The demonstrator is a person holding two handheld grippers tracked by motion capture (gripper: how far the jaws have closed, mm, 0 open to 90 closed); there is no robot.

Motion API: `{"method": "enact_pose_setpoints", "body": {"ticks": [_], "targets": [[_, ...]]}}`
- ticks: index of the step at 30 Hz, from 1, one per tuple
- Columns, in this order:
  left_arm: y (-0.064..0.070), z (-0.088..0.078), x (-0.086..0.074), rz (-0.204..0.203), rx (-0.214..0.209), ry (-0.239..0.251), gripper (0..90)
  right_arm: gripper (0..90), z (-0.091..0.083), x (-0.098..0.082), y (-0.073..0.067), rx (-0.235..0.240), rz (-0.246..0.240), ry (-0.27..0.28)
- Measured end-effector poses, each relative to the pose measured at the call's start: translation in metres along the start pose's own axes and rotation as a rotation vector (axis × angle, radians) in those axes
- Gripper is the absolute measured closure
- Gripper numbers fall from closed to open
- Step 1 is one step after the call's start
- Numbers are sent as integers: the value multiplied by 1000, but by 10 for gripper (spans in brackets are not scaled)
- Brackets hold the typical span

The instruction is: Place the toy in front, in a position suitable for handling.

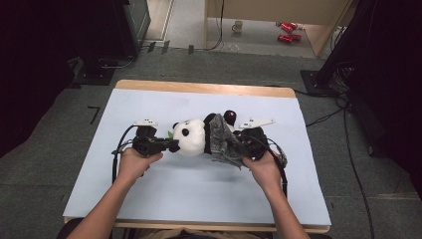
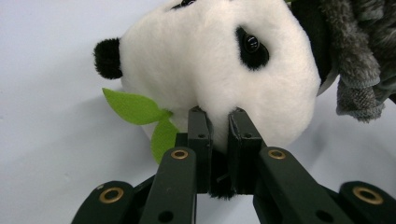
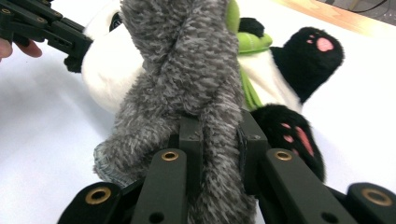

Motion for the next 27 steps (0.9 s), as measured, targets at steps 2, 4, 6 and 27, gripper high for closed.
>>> {"method": "enact_pose_setpoints", "body": {"ticks": [2, 4, 6, 27], "targets": [[-1, 0, 0, -2, 4, -2, 820, 772, -5, 0, 3, -6, 7, 6], [-2, 0, 0, -8, 6, -3, 819, 772, -10, 0, 8, -14, 20, 16], [-2, 0, 0, -11, 3, -3, 818, 772, -17, -1, 18, -15, 53, 31], [-5, -2, -2, -30, 14, -7, 816, 771, -60, 0, 47, -58, 153, 90]]}}
Point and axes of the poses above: each handheld gripper's, and its own axes: z roughly forward along the jaws, x roughly out of its top, y roughly to its right, the point moved 8 cm from there along z, roughly forward along the jaws, and after that the axes turned 4 degrees about -x, right-handed, at the moved point
